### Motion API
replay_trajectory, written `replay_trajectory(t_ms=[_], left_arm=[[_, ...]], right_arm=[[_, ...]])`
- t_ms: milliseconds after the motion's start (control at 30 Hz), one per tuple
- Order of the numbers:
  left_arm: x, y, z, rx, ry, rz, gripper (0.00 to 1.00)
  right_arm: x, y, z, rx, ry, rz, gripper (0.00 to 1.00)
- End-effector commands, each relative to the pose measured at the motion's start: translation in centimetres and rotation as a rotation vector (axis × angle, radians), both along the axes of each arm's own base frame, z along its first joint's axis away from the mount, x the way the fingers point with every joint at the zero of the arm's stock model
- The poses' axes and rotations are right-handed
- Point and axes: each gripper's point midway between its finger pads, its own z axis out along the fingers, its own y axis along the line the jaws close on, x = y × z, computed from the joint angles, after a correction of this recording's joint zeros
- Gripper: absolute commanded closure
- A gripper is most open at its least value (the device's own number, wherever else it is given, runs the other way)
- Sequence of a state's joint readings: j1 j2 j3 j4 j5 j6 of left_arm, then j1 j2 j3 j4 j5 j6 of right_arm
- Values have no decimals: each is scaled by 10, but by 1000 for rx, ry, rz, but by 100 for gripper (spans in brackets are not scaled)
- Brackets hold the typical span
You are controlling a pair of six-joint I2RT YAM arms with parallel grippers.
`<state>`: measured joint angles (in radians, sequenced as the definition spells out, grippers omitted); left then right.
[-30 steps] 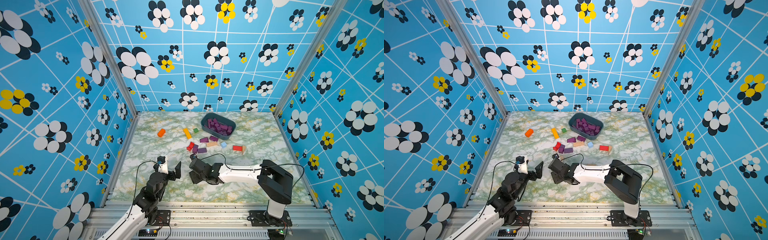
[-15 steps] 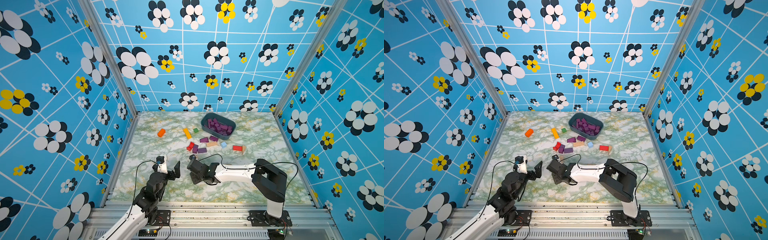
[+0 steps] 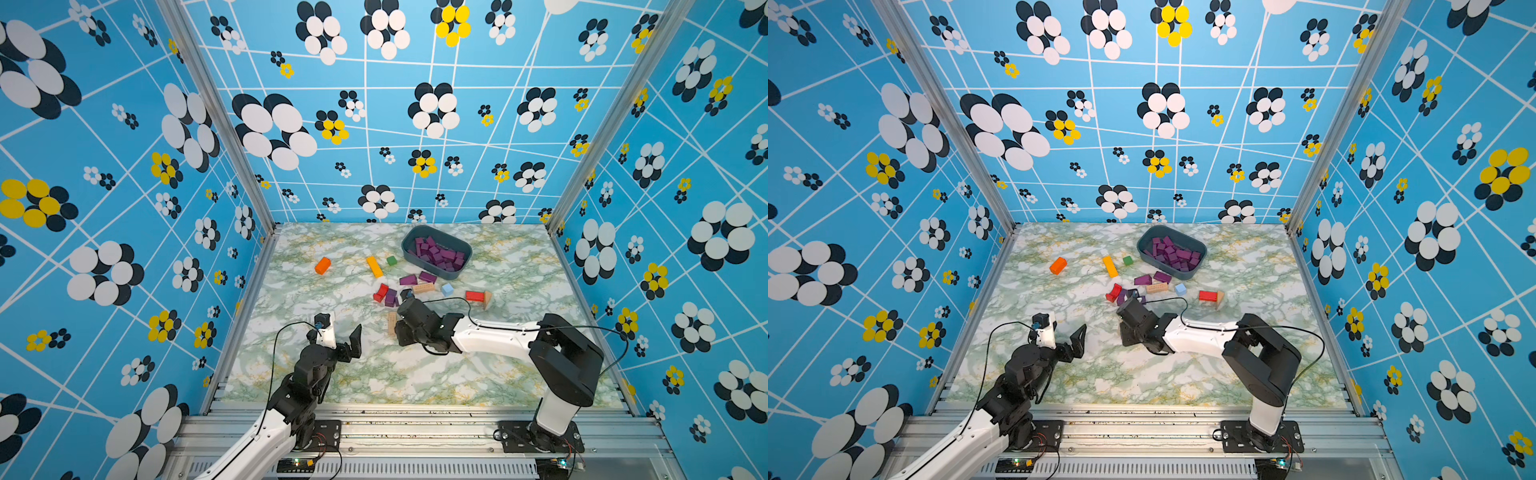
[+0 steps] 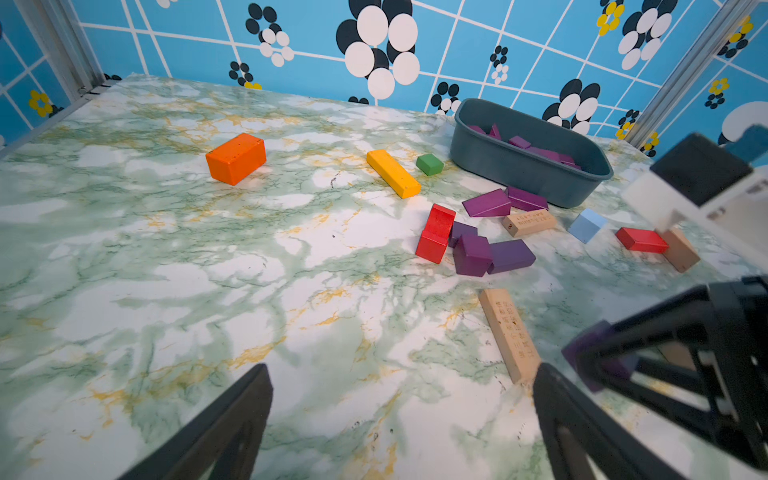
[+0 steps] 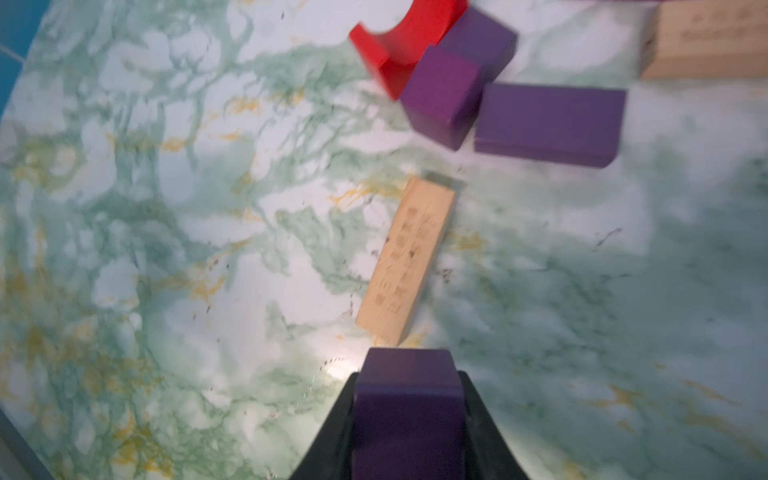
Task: Pick purple bricks into the storage bin
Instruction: Pick up the building block from the center of the board, then place the building block in the storage box.
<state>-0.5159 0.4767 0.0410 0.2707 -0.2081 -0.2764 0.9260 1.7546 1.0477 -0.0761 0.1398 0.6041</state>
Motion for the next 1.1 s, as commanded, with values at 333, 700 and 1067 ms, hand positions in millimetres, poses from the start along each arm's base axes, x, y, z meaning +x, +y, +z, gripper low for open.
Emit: replay_trajectory(t_ms=[333,700,1067], left_arm=[[-5,-20,13,-55,-77,-124,0],[-1,-14,8,-41,-51,-81,0],[1,-12,4,-38,-31,-65,1]], right_arm=[[146,-64,93,166,-104,-150,71],[248,-116,82,160,-77,-301,72],[271,-147,58,52,-72,-373,68]])
